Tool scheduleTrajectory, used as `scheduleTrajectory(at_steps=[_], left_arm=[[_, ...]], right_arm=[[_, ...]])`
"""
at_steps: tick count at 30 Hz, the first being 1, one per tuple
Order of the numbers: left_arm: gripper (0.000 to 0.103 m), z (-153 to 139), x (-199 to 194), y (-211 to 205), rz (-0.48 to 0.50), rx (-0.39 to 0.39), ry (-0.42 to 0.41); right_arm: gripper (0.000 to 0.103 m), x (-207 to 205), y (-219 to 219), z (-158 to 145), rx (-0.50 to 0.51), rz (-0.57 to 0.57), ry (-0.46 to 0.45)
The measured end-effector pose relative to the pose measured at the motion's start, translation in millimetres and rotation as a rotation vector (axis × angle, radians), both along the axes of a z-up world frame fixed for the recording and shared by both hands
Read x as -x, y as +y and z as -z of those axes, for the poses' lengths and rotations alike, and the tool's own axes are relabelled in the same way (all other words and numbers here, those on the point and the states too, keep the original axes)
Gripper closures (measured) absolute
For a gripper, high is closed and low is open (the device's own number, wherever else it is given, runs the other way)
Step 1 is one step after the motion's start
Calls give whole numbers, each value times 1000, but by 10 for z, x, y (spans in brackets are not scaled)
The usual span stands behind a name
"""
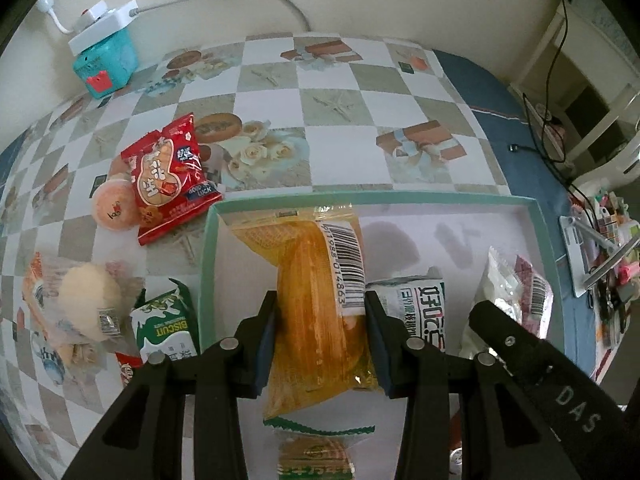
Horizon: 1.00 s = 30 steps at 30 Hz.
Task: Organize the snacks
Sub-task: 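Lower both bags into the tray and open both grippers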
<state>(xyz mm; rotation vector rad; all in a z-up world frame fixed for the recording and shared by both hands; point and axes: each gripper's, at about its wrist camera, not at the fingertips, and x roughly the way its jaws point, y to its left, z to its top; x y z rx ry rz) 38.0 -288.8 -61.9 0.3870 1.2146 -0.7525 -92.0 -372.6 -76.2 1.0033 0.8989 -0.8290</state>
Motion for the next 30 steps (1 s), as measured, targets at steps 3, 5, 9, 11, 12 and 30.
scheduleTrajectory(at_steps=[3,5,9,11,12,30], left_arm=[[60,28,-27,19,-14,-3,8],[60,45,-60,39,-28,-13,6],[60,68,-94,68,-42,-23,0],[60,67,-90,61,-40,-26,-5],[60,69,-85,59,-39,-28,-8],[45,-183,-162,133,-44,-2,14]], right_arm=[[48,8,-3,-3,3,2,3],[48,16,-2,-8,4,1,5],[48,-2,13,13,0,-4,10],[48,-12,12,32,-4,-6,14],[48,-17,12,40,-5,-8,15],[44,-17,27,-160,37,-19,16]])
